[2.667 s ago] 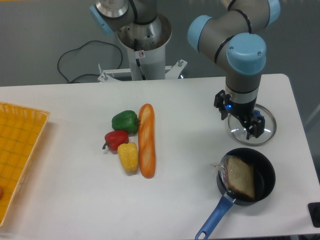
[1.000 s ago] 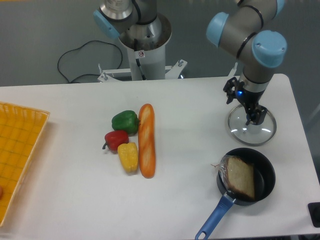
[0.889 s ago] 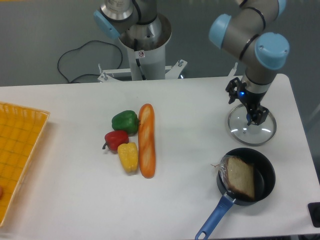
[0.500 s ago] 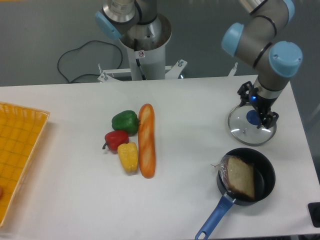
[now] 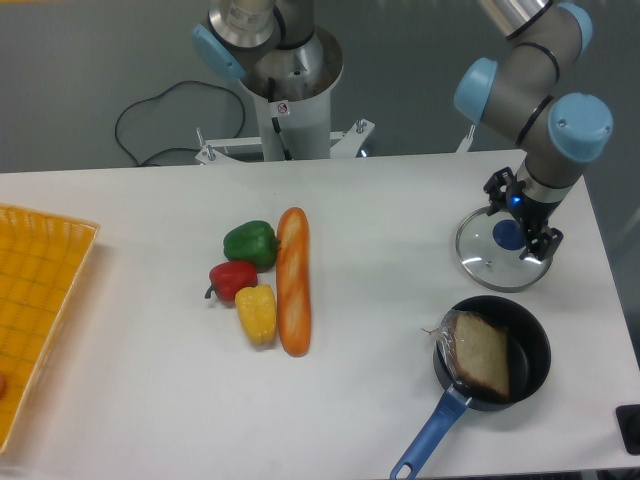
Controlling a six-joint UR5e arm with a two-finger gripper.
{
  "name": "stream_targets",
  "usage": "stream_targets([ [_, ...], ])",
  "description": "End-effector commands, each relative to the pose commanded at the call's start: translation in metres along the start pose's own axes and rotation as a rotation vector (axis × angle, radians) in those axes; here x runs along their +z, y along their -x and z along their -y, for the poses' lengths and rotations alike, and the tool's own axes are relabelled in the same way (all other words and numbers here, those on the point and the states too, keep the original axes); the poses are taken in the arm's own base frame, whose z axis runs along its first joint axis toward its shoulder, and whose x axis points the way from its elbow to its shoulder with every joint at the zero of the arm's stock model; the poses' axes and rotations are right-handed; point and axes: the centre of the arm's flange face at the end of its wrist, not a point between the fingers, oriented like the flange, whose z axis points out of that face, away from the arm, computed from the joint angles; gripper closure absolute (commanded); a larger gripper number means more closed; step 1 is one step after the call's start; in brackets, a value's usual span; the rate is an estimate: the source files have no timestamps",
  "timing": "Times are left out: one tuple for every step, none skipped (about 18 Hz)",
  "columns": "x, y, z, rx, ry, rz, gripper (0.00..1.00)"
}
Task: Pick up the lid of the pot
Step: 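Close the gripper on the blue knob of the glass lid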
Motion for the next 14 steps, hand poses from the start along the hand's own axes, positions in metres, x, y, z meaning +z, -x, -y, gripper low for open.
stream_targets([
  [0.002,-0.001,-0.001,0.001,-0.003,-0.004,0.0],
  [0.003,-0.001,-0.003,0.008,-0.003,-0.004,0.0],
  [0.006,0.0,-0.004,0.011,-0.005,-0.006,0.0],
  [0.006,0.0,-0.004,0.012,-0.002,-0.001,0.0],
  [0.009,-0.001,-0.004,0.015,-0.001,0.002,0.0],
  [0.012,-0.002,-0.005,0.018,0.0,0.005,0.0],
  [0.014,-0.002,-0.005,0.02,0.001,0.006,0.0],
  [0.015,-0.003,-0.005,0.02,0.002,0.006,0.0],
  [0.016,-0.002,-0.005,0.02,0.002,0.004,0.0],
  [0.016,-0.003,-0.007,0.017,0.0,0.005,0.0],
  [0.017,-0.004,-0.01,0.014,-0.001,0.004,0.0],
  [0.018,-0.004,-0.01,0.015,-0.001,0.002,0.0],
  [0.022,-0.005,-0.009,0.015,-0.005,-0.005,0.0],
  [0.023,-0.005,-0.009,0.017,-0.003,-0.004,0.0],
])
